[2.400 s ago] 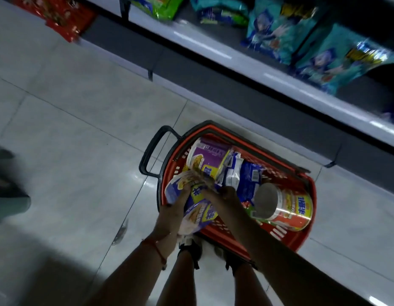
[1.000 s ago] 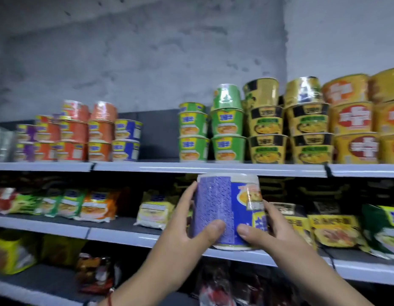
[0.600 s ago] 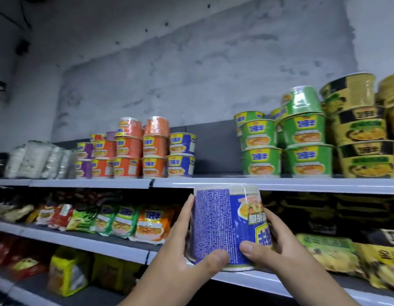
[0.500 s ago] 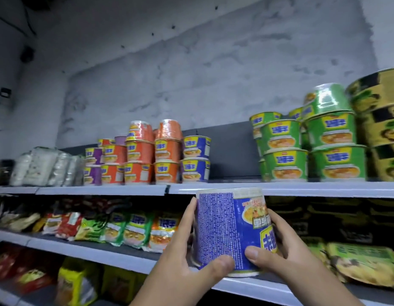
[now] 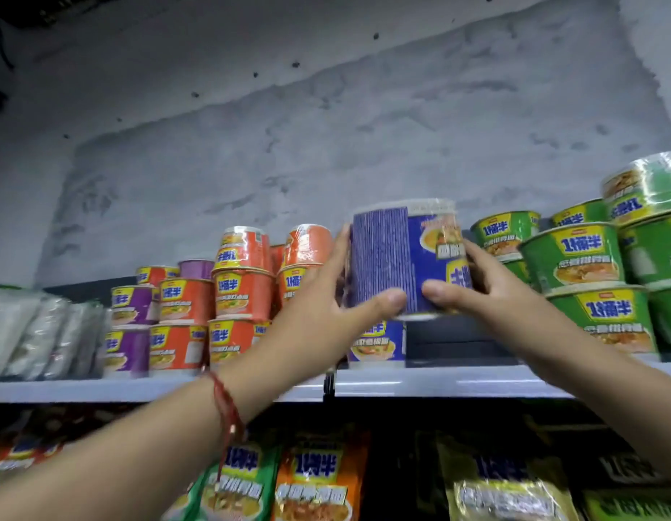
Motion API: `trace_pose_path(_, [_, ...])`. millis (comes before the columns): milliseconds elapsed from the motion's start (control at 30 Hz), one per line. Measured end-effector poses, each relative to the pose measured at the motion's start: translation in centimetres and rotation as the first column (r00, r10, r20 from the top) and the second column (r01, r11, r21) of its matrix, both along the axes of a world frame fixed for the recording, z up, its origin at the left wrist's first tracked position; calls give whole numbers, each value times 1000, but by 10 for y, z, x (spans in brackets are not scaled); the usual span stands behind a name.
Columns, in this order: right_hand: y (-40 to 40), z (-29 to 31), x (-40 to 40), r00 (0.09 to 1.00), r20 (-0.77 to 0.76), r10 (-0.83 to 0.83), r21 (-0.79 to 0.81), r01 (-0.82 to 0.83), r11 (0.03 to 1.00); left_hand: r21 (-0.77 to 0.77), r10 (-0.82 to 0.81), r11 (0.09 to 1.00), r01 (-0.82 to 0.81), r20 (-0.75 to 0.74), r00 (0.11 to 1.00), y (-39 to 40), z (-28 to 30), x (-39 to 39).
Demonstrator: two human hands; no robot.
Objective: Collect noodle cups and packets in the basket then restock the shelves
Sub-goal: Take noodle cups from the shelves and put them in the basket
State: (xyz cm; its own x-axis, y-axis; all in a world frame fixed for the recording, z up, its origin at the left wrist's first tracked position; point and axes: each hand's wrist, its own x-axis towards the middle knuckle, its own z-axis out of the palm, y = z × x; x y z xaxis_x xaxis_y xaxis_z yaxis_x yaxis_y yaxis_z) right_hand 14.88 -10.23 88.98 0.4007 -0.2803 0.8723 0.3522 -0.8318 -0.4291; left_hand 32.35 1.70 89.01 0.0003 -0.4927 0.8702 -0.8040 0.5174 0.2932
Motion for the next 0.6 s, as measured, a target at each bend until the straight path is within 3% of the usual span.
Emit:
trace_pose_path(67, [-26,29,17,999,3,-47,-12,47,999,12,-4,1000,4,12,1000,-22,30,14])
trace_pose_path(300, [-114,120,78,986,-23,-167,-30,166,986,-48,211,977,-207,97,973,-111,126,76])
trace_pose_path(600, [-206,167,138,942,-141,-306,86,319,944,138,130,979,-149,139,982,-216,186,122])
